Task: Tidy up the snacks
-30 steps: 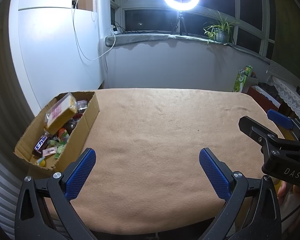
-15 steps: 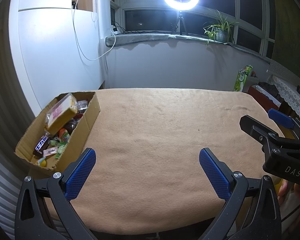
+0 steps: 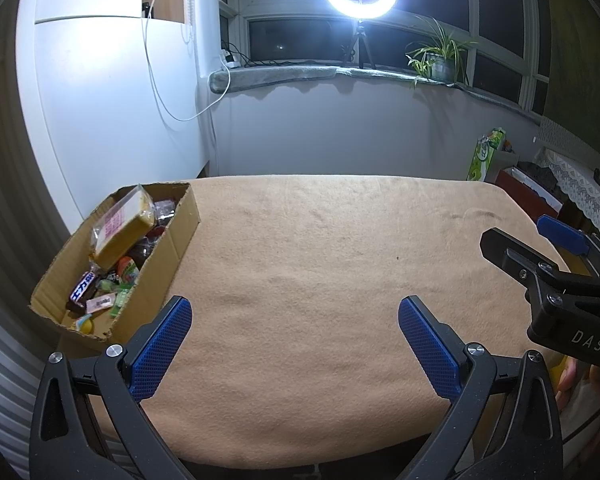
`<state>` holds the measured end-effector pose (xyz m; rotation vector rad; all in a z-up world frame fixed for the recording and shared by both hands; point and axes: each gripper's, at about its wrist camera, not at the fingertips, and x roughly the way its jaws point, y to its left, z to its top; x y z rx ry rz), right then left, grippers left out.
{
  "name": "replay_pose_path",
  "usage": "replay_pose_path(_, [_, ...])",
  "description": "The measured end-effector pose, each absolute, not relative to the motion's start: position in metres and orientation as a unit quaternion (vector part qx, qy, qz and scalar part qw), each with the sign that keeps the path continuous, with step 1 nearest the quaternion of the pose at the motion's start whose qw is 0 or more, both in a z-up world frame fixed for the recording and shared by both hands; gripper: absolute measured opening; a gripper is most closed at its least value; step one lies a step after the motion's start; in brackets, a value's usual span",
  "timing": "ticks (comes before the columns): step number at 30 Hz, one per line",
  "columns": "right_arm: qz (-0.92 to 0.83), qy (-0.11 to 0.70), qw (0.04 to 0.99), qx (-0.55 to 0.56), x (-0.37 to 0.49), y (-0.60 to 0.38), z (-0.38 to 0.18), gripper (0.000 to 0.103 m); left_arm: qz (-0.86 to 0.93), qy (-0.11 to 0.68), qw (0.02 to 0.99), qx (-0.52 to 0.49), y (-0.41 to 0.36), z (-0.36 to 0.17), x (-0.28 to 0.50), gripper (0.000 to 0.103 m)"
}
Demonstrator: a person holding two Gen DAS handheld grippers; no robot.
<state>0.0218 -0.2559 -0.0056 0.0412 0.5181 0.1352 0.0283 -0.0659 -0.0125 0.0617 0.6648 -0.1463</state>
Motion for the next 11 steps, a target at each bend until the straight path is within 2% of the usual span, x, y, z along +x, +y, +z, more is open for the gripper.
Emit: replay_pose_path(11, [0.067, 0.256, 0.964, 0.020, 0.0223, -0.2566, -0.0054, 0.103, -0.059, 0.306, 0.950, 0.040, -0.0617, -0.0098, 0.0237, 0.103])
